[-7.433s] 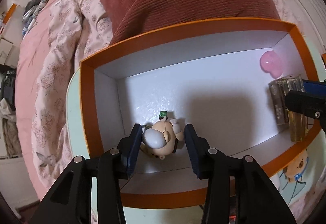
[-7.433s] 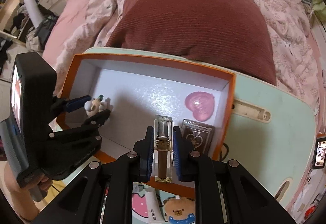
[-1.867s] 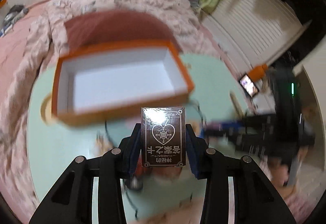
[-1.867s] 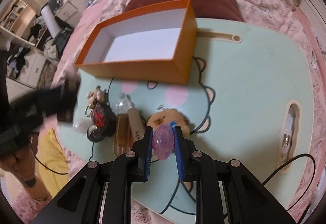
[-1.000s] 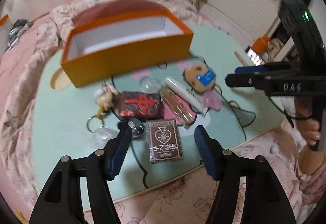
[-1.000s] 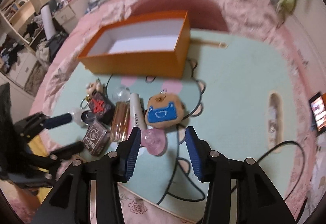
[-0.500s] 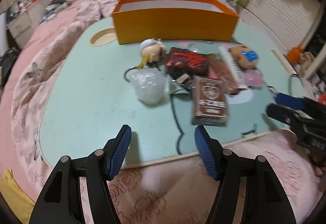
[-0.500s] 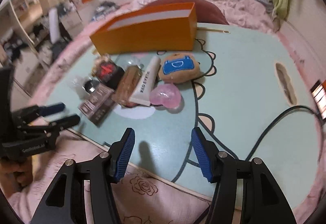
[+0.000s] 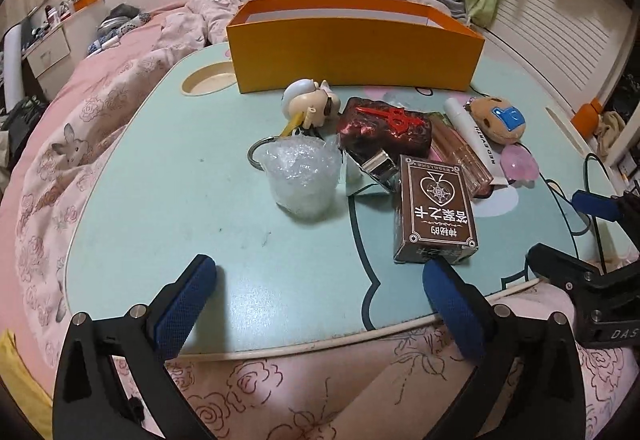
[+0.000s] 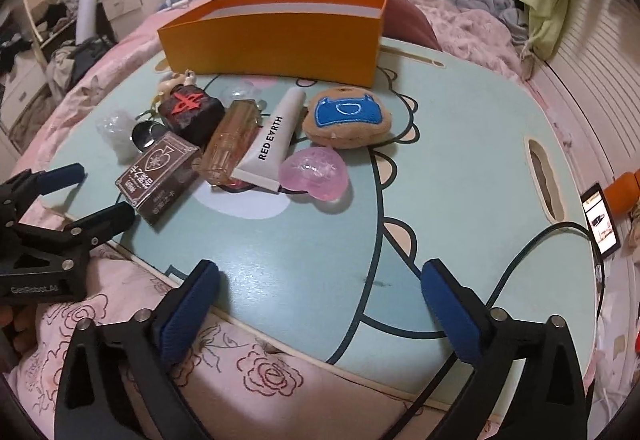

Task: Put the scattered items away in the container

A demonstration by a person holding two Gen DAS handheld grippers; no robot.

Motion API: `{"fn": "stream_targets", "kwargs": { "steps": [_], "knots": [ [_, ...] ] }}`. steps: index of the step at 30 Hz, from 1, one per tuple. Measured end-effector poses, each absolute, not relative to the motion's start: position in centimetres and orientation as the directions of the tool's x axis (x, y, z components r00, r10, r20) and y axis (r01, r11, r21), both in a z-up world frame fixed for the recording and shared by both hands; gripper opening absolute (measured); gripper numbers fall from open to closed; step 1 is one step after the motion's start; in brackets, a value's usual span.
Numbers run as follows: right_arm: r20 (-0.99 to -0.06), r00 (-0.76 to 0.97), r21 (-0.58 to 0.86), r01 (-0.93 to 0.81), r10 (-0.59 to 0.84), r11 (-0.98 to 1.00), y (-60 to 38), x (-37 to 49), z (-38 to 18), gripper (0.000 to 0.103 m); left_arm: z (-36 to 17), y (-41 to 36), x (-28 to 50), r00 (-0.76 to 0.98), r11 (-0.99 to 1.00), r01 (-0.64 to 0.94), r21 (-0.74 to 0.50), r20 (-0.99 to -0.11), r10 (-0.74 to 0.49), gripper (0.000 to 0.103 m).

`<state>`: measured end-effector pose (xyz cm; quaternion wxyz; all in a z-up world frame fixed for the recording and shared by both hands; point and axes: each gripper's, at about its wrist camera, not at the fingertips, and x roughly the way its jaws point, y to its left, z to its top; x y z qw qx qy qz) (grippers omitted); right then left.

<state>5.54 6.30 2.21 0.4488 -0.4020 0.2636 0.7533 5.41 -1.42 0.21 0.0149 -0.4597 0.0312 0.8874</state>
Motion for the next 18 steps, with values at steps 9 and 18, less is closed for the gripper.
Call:
{"fn": "stream_targets", "kwargs": {
  "steps": [9, 18],
  "knots": [
    [-0.844, -0.271, 0.035, -0.889, 0.462, -0.457, 6.22, 5.57, 2.27, 0.103, 0.19, -1.45, 5.46, -0.576, -0.997, -0.06, 0.041, -0.818, 0.001, 0.103],
    [-0.848, -0.272, 0.038, -0.887, 0.455, -0.461, 6.24, 5.62, 2.06, 0.103, 0.17, -1.4, 5.5, -0.574, -0.997, -0.069, 0.042, -0.819, 0.005, 0.103]
  ]
}}
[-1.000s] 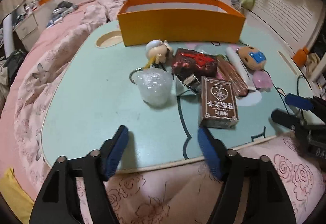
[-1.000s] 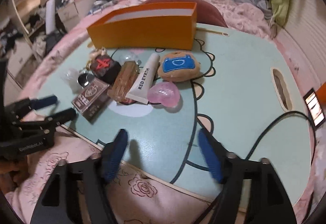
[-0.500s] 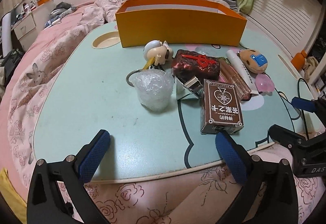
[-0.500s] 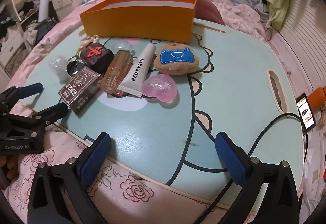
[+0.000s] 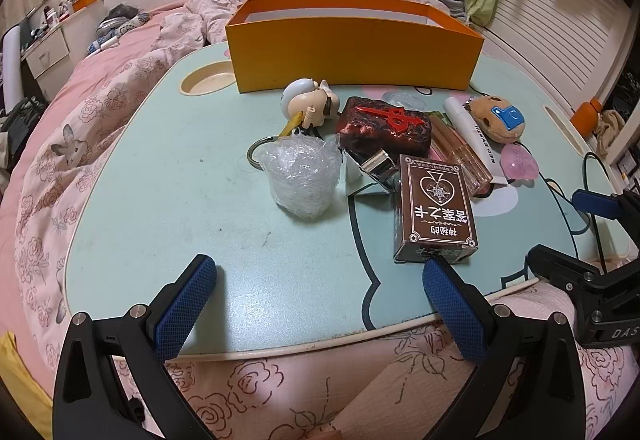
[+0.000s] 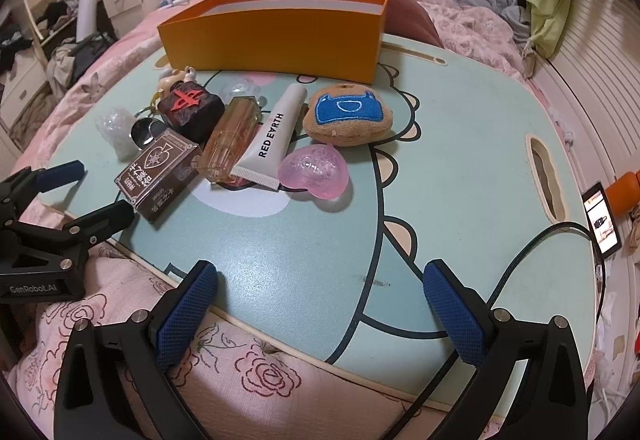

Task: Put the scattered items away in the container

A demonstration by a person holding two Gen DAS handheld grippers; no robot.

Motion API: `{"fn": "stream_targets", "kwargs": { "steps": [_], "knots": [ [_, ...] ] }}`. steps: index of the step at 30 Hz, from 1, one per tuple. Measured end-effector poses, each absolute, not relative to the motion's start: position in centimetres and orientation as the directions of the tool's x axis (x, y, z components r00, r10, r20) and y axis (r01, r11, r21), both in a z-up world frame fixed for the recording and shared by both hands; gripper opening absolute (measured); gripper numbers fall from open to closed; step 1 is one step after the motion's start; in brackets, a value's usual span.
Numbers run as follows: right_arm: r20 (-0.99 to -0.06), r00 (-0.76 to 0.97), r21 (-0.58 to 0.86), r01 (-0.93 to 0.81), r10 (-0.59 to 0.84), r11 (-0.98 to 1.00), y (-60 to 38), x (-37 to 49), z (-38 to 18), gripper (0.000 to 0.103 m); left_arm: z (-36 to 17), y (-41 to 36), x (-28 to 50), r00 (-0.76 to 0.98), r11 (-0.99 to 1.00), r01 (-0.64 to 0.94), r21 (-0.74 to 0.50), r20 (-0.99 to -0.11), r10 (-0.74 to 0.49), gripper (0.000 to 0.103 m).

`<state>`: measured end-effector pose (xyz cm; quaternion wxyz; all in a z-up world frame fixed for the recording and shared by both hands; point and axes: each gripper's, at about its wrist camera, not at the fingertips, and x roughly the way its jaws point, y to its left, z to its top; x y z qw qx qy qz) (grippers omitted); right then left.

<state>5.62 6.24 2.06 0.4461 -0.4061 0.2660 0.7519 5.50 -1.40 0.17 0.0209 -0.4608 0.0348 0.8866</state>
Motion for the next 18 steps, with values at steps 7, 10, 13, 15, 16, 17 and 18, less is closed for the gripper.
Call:
{"fn": "stream_targets", "kwargs": {
  "steps": [7, 10, 13, 15, 16, 17, 18],
  "knots": [
    [-0.85, -0.269, 0.037, -0.887, 0.453, -0.459, 6.21, 5.65, 2.07, 0.103, 0.18, -1.4, 5.47, -0.574, -0.997, -0.072, 0.043, -0.819, 0.006, 0.103],
    [-0.85, -0.268, 0.036, -0.888, 0.453, -0.459, 6.2, 5.59, 2.09, 0.103, 0.2, -1.47, 5.41, -0.576, -0.996, -0.077, 0.042, -0.818, 0.01, 0.103],
    [-0.851, -0.268, 0.036, -0.888, 0.452, -0.458, 6.2, 5.59, 2.1, 0.103, 0.18, -1.61, 5.41, -0.575, -0.996, -0.08, 0.042, -0.818, 0.012, 0.103],
    [-0.851, -0.267, 0.035, -0.888, 0.452, -0.458, 6.2, 5.59, 2.12, 0.103, 0.18, -1.62, 5.41, -0.575, -0.996, -0.081, 0.042, -0.818, 0.012, 0.103],
    [-0.851, -0.267, 0.035, -0.888, 0.452, -0.458, 6.17, 5.6, 2.13, 0.103, 0.19, -1.62, 5.41, -0.575, -0.996, -0.084, 0.042, -0.818, 0.014, 0.103],
    [-0.851, -0.267, 0.035, -0.888, 0.452, -0.458, 6.18, 5.59, 2.13, 0.103, 0.19, -1.61, 5.41, -0.575, -0.995, -0.086, 0.042, -0.818, 0.015, 0.103],
    [-0.851, -0.267, 0.035, -0.889, 0.452, -0.457, 6.2, 5.59, 2.13, 0.103, 0.19, -1.62, 5.4, -0.575, -0.995, -0.086, 0.042, -0.818, 0.015, 0.103]
  ]
}}
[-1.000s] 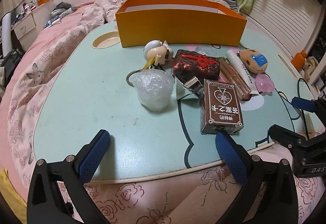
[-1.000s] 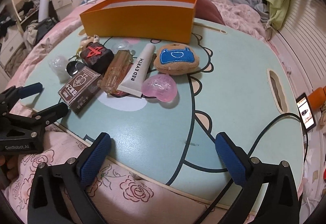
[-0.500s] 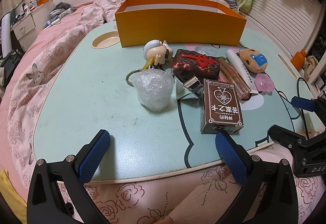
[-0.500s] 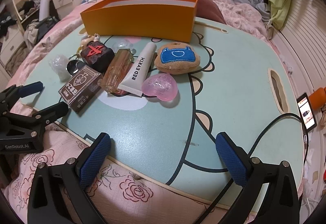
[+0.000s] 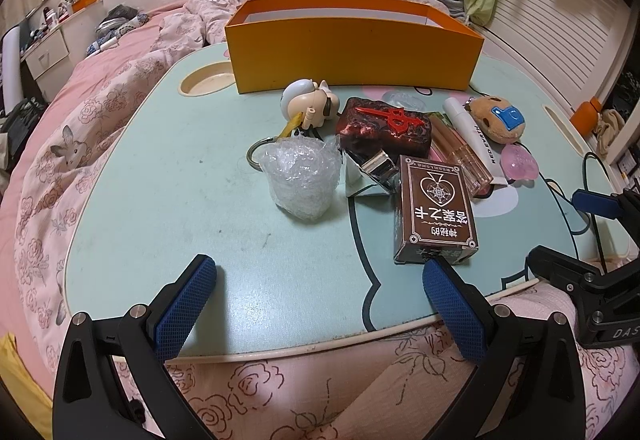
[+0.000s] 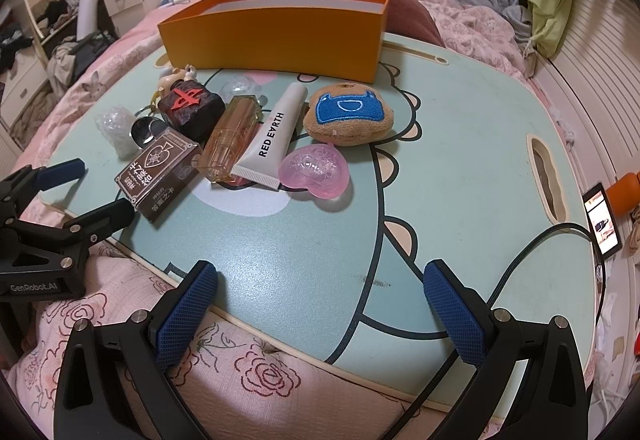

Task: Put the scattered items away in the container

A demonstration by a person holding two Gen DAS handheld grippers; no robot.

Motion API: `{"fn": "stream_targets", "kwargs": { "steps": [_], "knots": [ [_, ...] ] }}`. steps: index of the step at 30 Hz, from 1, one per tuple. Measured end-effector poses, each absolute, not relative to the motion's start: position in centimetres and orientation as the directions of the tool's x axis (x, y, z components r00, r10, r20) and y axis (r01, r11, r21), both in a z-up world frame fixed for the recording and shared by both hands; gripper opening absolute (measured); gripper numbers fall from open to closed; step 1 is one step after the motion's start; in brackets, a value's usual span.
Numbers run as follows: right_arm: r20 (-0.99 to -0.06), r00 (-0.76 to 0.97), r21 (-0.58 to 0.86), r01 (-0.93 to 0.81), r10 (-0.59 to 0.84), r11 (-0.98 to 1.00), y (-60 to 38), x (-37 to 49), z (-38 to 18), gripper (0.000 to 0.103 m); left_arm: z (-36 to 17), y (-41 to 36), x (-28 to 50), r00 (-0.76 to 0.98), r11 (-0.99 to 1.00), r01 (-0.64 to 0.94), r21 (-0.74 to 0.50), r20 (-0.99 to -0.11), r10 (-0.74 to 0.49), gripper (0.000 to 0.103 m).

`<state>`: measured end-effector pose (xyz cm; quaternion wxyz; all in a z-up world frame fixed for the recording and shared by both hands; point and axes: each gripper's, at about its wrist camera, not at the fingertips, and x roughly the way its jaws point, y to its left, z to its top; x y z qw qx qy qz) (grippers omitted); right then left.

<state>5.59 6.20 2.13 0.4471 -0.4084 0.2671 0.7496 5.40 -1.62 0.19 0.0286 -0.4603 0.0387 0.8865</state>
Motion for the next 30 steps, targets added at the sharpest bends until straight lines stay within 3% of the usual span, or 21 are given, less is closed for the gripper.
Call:
{"fn": "stream_targets", "kwargs": {
  "steps": [30],
  "knots": [
    [-0.852, -0.26, 0.031, -0.892, 0.454, -0.451, 6.22, 5.61, 2.18, 0.103, 0.23, -1.61, 5.38, -0.571, -0.993, -0.114, 0.042, -0.82, 0.031, 0.103]
  ]
}}
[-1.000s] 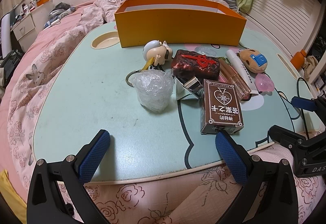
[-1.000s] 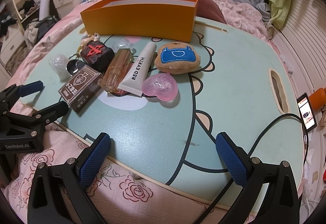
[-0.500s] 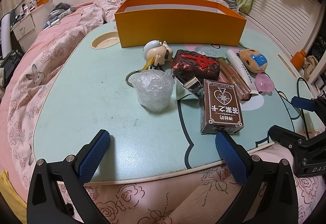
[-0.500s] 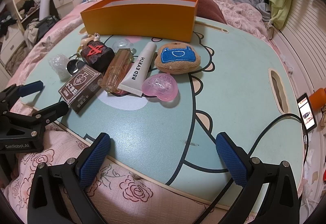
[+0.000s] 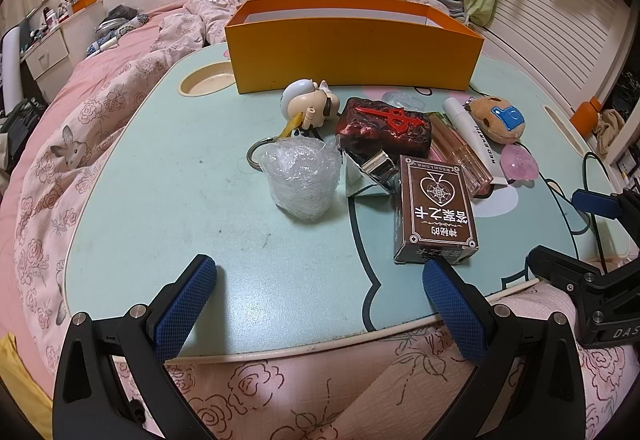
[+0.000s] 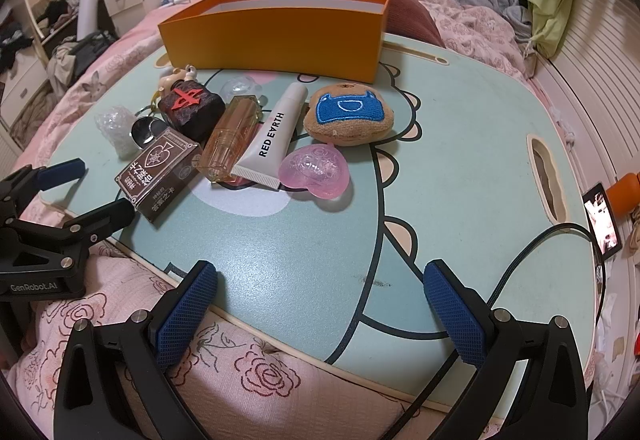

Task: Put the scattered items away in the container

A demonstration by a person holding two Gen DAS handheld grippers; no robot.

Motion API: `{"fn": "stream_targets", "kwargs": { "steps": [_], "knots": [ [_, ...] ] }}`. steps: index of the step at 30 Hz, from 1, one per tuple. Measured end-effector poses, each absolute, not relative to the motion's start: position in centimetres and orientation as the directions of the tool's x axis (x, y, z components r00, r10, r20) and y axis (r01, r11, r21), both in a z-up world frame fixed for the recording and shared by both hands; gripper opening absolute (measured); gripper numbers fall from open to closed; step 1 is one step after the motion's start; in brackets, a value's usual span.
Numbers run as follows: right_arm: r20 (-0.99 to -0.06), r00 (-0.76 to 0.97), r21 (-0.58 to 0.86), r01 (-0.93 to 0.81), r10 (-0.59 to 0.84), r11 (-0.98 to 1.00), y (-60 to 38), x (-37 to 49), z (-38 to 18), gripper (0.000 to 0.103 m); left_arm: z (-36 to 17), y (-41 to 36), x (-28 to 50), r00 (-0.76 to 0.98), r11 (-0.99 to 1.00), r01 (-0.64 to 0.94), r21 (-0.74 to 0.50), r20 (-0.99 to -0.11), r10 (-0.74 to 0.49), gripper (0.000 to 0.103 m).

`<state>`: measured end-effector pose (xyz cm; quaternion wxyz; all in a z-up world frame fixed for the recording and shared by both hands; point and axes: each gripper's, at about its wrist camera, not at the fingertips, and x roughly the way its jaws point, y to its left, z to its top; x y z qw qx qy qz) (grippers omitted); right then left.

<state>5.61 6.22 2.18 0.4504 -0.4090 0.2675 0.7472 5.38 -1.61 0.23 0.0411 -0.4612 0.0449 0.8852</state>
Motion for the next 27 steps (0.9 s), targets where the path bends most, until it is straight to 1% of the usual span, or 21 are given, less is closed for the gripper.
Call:
{"fn": "stream_targets", "kwargs": {
  "steps": [27],
  "knots": [
    [-0.853, -0.254, 0.028, -0.895, 0.457, -0.445, 6.23, 5.62, 2.19, 0.103, 0.24, -1.63, 5.35, -0.568, -0.991, -0.13, 0.041, -0.822, 0.041, 0.103]
  ]
}}
